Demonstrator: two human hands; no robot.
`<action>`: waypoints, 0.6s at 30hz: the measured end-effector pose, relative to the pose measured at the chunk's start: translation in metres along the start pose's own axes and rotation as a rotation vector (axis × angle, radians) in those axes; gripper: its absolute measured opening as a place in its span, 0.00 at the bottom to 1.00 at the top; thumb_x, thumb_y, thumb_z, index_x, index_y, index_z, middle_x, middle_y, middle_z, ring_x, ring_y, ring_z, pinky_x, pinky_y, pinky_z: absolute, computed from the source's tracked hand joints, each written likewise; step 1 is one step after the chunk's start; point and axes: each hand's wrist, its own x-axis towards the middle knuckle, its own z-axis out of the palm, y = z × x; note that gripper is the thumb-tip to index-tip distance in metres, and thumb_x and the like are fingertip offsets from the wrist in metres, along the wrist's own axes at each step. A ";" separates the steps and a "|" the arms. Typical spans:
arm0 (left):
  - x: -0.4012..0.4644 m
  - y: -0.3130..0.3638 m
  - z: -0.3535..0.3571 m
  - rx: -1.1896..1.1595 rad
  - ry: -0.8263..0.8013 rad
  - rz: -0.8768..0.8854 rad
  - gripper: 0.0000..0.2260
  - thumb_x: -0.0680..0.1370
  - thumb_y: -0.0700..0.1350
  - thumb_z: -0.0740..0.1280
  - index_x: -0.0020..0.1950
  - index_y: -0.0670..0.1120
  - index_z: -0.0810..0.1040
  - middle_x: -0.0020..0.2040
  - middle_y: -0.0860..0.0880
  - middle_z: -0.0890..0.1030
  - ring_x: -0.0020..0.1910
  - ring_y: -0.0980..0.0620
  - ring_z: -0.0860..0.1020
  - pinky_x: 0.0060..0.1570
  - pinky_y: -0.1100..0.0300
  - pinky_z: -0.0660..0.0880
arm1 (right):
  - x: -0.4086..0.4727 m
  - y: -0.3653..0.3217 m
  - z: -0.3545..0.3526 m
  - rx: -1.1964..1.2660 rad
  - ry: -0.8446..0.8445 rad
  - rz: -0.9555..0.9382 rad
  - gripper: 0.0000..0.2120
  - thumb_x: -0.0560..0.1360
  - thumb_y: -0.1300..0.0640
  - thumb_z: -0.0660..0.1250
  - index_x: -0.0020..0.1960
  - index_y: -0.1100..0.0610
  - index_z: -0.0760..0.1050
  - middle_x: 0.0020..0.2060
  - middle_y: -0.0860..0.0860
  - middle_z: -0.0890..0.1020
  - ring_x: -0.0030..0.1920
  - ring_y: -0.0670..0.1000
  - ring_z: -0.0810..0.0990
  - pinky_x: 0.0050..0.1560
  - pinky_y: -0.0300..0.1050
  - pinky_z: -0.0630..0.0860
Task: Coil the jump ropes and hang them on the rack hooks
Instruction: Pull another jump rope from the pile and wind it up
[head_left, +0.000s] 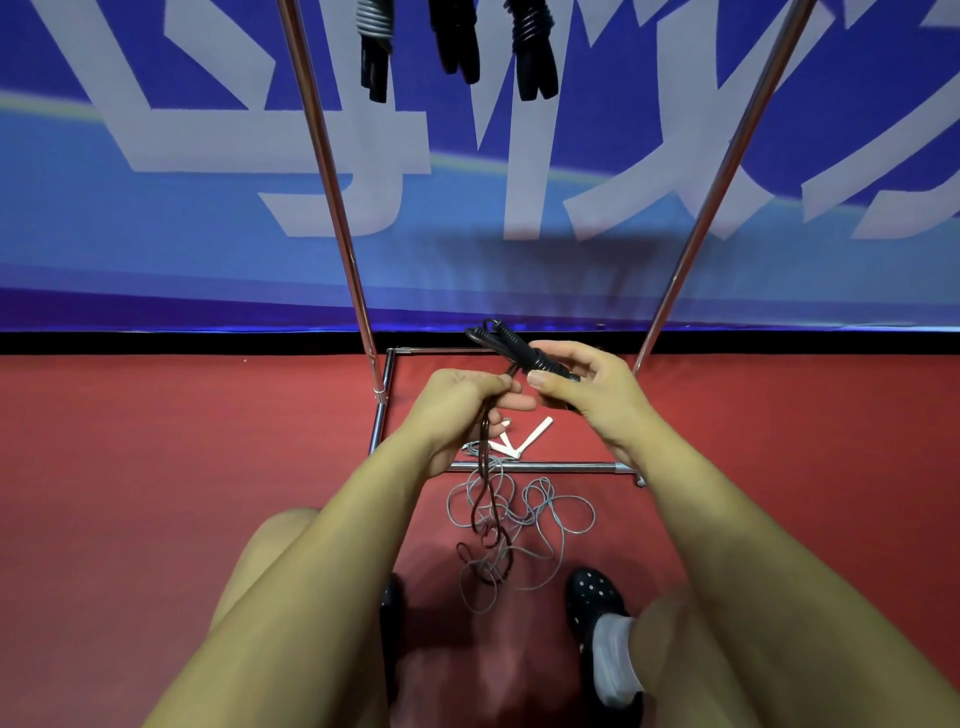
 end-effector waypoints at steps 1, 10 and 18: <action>0.000 0.000 0.000 0.011 0.013 -0.015 0.10 0.83 0.40 0.63 0.54 0.35 0.82 0.47 0.39 0.87 0.27 0.57 0.68 0.29 0.65 0.73 | 0.000 0.000 0.001 -0.004 0.001 0.000 0.19 0.72 0.67 0.77 0.62 0.57 0.82 0.50 0.53 0.86 0.47 0.46 0.83 0.48 0.39 0.80; -0.001 -0.008 0.002 0.265 0.023 0.110 0.19 0.84 0.52 0.65 0.50 0.36 0.85 0.43 0.42 0.87 0.30 0.50 0.74 0.38 0.56 0.78 | 0.000 0.003 0.005 -0.291 0.019 -0.037 0.20 0.66 0.63 0.83 0.55 0.52 0.83 0.48 0.45 0.86 0.50 0.42 0.83 0.49 0.37 0.80; 0.001 -0.009 0.000 0.256 0.154 0.110 0.24 0.82 0.54 0.68 0.39 0.34 0.84 0.25 0.45 0.78 0.23 0.52 0.74 0.33 0.58 0.78 | -0.004 0.005 0.011 -0.367 -0.033 0.024 0.25 0.62 0.52 0.86 0.53 0.45 0.79 0.47 0.51 0.84 0.46 0.49 0.84 0.51 0.43 0.80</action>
